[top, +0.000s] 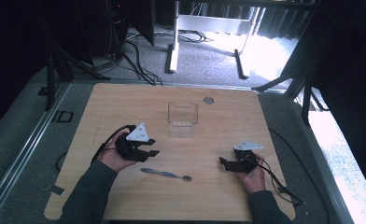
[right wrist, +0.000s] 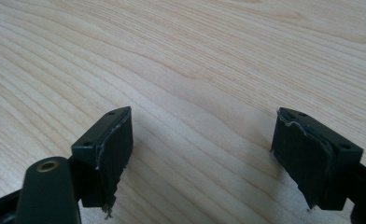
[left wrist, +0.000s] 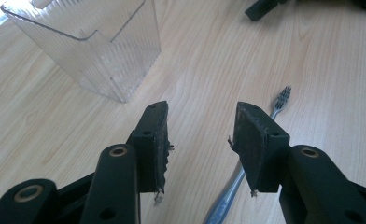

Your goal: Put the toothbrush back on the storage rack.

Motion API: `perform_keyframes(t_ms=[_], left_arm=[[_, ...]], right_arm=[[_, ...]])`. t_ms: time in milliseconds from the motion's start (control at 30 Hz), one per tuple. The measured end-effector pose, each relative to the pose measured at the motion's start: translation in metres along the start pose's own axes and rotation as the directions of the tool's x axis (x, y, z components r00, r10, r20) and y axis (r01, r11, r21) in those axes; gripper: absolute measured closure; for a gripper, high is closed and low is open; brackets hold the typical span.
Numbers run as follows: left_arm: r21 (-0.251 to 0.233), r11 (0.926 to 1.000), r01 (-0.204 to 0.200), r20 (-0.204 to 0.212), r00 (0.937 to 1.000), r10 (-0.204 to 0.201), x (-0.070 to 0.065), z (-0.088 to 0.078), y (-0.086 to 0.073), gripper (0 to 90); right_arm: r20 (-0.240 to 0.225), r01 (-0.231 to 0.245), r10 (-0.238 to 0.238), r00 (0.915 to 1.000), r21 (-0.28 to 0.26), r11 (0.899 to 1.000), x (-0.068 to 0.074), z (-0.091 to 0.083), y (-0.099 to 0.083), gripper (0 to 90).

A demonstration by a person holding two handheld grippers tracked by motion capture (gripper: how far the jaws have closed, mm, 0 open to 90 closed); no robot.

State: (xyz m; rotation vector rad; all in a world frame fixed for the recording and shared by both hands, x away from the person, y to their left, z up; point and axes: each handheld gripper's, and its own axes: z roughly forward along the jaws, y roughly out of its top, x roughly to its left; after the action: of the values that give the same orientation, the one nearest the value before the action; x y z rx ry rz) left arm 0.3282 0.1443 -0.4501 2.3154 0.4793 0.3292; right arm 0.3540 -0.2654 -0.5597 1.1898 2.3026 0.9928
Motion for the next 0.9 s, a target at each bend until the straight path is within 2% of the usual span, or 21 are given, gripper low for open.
perform_keyframes(t_ms=[467,900], left_arm=[[0.035,0.9985,-0.041,0.028,0.9988,0.040,-0.005,0.005,0.005,60.0],[0.087,0.9927,-0.084,0.052,0.9954,0.080,-0.012,0.016,0.007,61.0]], right_arm=[[-0.002,0.002,-0.002,1.0000,-0.001,1.000,0.000,0.000,0.000,20.4],[-0.002,0.002,-0.002,1.0000,-0.001,1.000,0.000,0.000,0.000,20.4]])
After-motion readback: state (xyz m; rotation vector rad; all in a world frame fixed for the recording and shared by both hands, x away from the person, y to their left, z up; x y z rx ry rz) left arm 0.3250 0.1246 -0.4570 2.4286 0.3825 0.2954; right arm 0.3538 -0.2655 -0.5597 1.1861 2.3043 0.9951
